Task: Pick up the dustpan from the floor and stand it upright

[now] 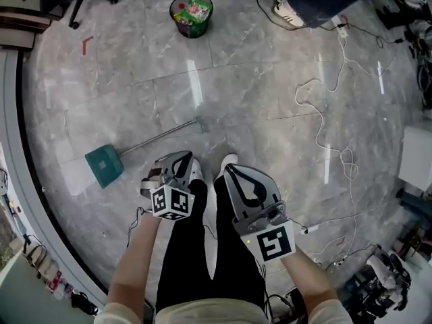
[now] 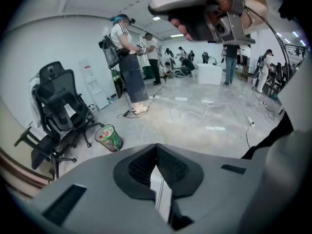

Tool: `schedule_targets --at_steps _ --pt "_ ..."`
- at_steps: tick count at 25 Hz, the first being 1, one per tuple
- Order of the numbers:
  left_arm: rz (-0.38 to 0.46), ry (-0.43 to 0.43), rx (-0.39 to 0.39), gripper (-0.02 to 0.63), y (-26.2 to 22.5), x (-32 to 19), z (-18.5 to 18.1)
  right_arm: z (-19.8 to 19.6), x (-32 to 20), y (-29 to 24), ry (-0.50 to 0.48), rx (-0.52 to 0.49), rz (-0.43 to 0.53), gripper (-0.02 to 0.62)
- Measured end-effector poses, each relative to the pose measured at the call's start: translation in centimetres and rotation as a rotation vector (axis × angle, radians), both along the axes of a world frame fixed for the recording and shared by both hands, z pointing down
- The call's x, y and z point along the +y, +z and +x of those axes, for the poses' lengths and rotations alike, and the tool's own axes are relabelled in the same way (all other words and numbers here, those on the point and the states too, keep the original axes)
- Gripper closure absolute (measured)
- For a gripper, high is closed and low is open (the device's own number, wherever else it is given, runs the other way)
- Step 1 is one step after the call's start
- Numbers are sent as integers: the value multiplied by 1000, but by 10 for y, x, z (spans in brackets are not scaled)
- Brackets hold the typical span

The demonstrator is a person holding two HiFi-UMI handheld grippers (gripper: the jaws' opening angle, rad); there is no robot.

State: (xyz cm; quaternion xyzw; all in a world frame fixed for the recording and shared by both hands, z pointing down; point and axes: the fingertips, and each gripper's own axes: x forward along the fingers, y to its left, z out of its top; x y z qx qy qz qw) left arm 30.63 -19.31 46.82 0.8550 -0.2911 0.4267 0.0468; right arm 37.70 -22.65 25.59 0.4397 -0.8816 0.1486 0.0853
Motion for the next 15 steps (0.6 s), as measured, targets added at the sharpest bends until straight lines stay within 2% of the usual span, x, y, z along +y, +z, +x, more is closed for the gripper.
schedule_targets --at_steps 5,8,11,15 --pt "-140 82 -161 595 166 -25 7 25 -23 141 13 54 -119 577" --pt "-215 148 -223 595 260 -25 2 35 -26 220 -7 104 -164 577" --pt "-292 209 -282 594 349 -14 -11 39 -23 294 -37 110 -209 577" --pt "-326 186 -326 594 442 -18 -25 36 -21 383 -111 118 -224 577"
